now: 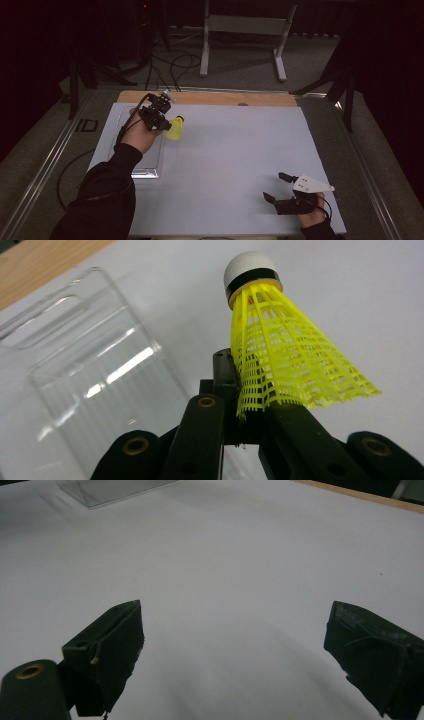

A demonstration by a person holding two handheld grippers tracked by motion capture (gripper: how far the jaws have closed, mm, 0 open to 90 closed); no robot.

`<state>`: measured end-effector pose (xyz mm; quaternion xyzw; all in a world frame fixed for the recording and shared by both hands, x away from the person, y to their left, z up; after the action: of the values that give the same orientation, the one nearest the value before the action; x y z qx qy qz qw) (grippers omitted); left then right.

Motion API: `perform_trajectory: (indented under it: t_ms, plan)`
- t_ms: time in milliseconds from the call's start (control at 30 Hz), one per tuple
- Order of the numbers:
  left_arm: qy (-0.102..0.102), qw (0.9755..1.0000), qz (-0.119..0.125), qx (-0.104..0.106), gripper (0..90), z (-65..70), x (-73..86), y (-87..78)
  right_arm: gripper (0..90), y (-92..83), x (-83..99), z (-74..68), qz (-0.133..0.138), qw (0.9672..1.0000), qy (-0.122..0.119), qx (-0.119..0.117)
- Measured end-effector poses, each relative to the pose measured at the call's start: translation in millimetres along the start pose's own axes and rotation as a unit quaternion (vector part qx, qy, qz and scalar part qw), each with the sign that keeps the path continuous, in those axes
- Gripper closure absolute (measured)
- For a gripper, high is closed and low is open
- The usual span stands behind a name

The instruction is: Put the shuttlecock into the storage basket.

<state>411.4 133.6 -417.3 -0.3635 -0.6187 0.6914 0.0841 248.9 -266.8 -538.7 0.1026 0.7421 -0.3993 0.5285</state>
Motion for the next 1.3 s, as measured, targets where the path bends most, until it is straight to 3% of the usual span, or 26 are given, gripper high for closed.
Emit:
perform_trajectory:
  t_ms: [367,633,967,1300]
  plan:
    - [-0.042,0.9988,0.011,-0.022,90.0,-33.5,21.4,-18.2,9.2,0.8,0.2,-0.2,-0.002,1.0,-0.001,0.001]
    - [-0.074,0.9969,0.006,-0.028,90.0,-53.2,40.8,-16.2,9.2,1.7,0.7,0.2,-0.003,1.0,0.001,0.002]
    - [-0.085,0.9963,-0.008,-0.011,90.0,-53.4,51.7,8.9,9.2,1.7,0.8,0.4,-0.004,1.0,-0.001,0.004]
    - [-0.093,0.9956,-0.011,-0.011,90.0,-53.7,58.5,31.5,9.2,1.3,0.9,0.9,-0.004,1.0,-0.001,0.004]
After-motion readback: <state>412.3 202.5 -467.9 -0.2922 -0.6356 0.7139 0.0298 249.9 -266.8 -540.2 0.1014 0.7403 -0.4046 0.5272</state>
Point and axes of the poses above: each handheld gripper's, and its own axes: y roughly forward along the jaws, x roughly out of its underside, z roughly to its right, the point moved 4 cm from there along y, roughly forward along the jaws, and after that the axes turned 4 degrees about y, right-handed, at the moved point
